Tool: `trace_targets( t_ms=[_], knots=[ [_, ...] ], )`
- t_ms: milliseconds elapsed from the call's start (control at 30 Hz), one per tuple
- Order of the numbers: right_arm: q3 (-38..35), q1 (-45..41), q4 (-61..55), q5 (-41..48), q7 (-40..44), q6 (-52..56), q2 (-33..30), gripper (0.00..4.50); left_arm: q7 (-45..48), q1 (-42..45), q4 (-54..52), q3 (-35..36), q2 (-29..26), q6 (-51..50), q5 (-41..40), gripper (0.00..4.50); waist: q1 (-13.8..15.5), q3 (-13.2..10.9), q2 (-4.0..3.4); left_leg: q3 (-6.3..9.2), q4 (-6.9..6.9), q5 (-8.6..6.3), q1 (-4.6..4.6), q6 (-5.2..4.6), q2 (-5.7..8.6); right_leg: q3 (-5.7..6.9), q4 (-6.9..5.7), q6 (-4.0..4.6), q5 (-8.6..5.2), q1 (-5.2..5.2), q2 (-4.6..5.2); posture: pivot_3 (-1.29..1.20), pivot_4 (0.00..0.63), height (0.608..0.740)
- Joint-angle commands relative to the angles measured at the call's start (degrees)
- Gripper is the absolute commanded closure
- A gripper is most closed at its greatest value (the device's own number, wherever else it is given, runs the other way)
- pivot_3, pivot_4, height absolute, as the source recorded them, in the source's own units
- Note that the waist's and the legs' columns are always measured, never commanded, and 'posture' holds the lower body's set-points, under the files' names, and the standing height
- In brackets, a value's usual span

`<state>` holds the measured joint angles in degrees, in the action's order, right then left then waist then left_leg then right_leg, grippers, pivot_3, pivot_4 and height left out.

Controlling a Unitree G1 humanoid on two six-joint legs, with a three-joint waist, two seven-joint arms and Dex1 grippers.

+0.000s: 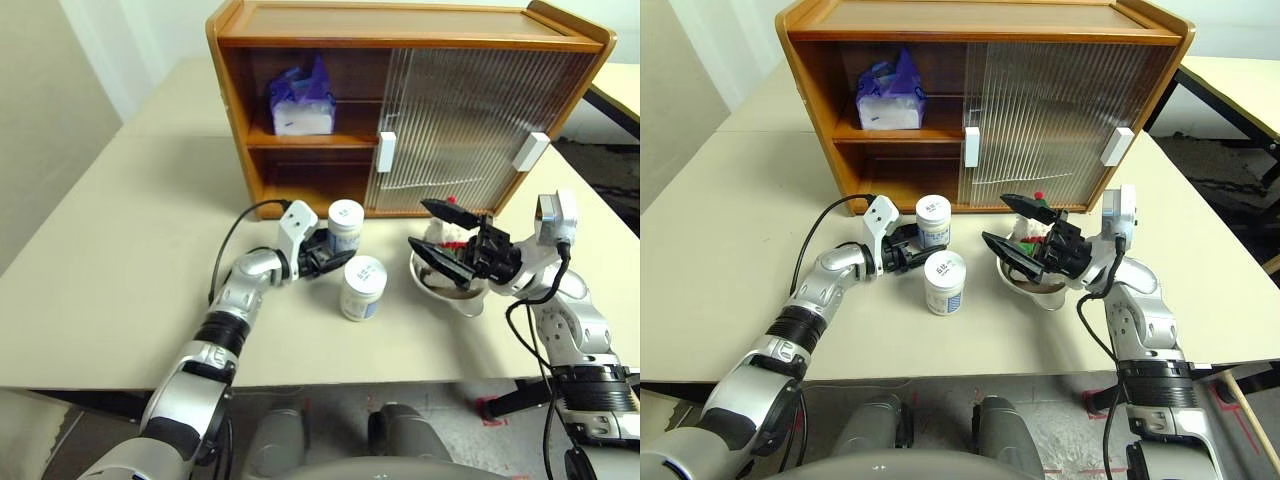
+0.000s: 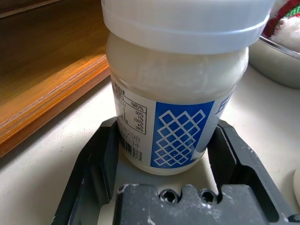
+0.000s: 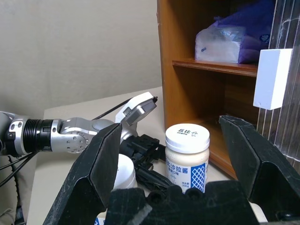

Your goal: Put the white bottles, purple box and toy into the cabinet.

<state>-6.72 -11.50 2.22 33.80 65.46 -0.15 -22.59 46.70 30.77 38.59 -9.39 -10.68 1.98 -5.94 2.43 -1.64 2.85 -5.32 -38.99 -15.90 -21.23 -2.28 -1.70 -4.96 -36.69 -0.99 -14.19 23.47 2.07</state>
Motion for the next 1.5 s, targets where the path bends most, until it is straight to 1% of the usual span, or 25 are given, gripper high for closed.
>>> trace_targets(
  t_ms=[33, 167, 300, 400, 533, 667, 967, 1100, 1333, 1500],
  knots=[
    [0.5, 0.3, -0.8, -0.4, -0.3, 0.0, -0.1, 0.00, -0.4, -0.9, 0.2, 0.3, 0.5, 0.4, 0.3, 1.44, 0.0, 0.0, -0.02, 0.00, 0.00, 0.00, 0.00, 0.00, 0.00, 0.00, 0.00, 0.00, 0.00, 0.00, 0.00, 0.08, 0.000, 0.740],
    [0.6, 0.2, -0.7, -0.4, -0.3, -0.2, 0.1, 0.00, -2.2, -1.7, -3.3, 2.1, 0.2, 1.0, -0.8, 1.44, 0.0, 0.0, -0.03, 0.00, 0.00, 0.00, 0.00, 0.00, -0.01, 0.00, 0.00, 0.00, 0.00, 0.00, 0.00, 0.08, 0.000, 0.740],
    [0.6, 0.0, -0.5, -0.4, -0.3, -0.3, 0.1, 0.00, -5.2, -3.7, -11.2, 5.3, -2.2, 1.2, -1.5, 1.44, -0.3, 0.0, -0.02, 0.00, 0.00, 0.00, -0.05, 0.00, -0.04, -0.01, -0.03, 0.00, 0.01, 0.07, -0.01, 0.09, 0.000, 0.740],
    [0.8, -0.2, -0.2, -0.5, -0.2, -0.3, 0.2, 0.00, -7.5, -3.6, -12.4, 6.4, -3.3, 1.3, -0.9, 1.44, -0.3, 0.0, -0.03, 0.02, 0.00, -0.01, -0.03, 0.01, -0.06, 0.00, -0.07, 0.01, 0.01, 0.08, -0.03, 0.10, 0.000, 0.740],
    [1.0, -0.6, 0.3, -0.6, 0.1, -0.5, 0.4, 0.00, -13.2, -1.8, -11.5, 8.7, -2.6, -1.2, -0.8, 1.44, 0.0, 0.0, -0.03, 0.02, 0.00, -0.01, -0.03, 0.01, -0.04, 0.00, -0.07, -0.03, 0.04, 0.07, 0.01, 0.10, 0.000, 0.740],
    [1.3, -1.1, 0.7, -0.8, 0.1, -0.6, 0.7, 0.00, -18.4, 1.4, -6.7, 9.0, -2.1, -1.7, 1.2, 1.44, 0.4, 0.0, -0.01, 0.03, -0.01, 0.00, -0.04, 0.01, -0.01, 0.02, -0.06, -0.06, 0.06, 0.07, 0.02, 0.10, 0.000, 0.740],
    [1.8, -1.0, 0.7, -4.4, -4.3, -2.9, 2.6, 0.00, -23.2, 8.6, 4.9, 8.8, -1.0, 0.8, 3.5, 1.44, 0.2, 0.0, -0.01, 0.01, 0.00, -0.01, -0.09, 0.01, -0.01, 0.01, -0.01, -0.06, 0.05, 0.10, -0.03, 0.10, 0.000, 0.740],
    [2.2, -0.8, 0.2, -5.0, -5.9, -3.3, 3.3, 0.00, -25.7, 11.4, 9.8, 9.6, 1.0, 2.0, 3.2, 1.44, 0.3, 0.0, -0.01, 0.01, 0.00, -0.01, -0.09, 0.02, -0.01, 0.02, -0.02, -0.06, 0.06, 0.10, -0.03, 0.09, 0.000, 0.740],
    [3.2, 0.0, -1.3, -4.9, -6.4, -2.8, 3.6, 0.00, -28.0, 15.2, 17.0, 10.3, 4.3, 3.6, 3.1, 1.44, 0.2, 0.0, 0.00, 0.01, 0.00, -0.01, -0.12, 0.02, 0.00, 0.01, 0.01, -0.06, 0.05, 0.10, -0.06, 0.08, 0.000, 0.740],
    [3.5, 0.7, -2.3, -4.3, -6.4, -2.4, 3.3, 0.00, -30.0, 19.1, 22.6, 10.8, 5.5, 4.2, 3.5, 1.44, 0.0, 0.0, 0.01, 0.01, -0.01, -0.01, -0.13, 0.02, 0.02, 0.01, 0.02, -0.06, 0.05, 0.10, -0.09, 0.07, 0.000, 0.740]
  ],
)
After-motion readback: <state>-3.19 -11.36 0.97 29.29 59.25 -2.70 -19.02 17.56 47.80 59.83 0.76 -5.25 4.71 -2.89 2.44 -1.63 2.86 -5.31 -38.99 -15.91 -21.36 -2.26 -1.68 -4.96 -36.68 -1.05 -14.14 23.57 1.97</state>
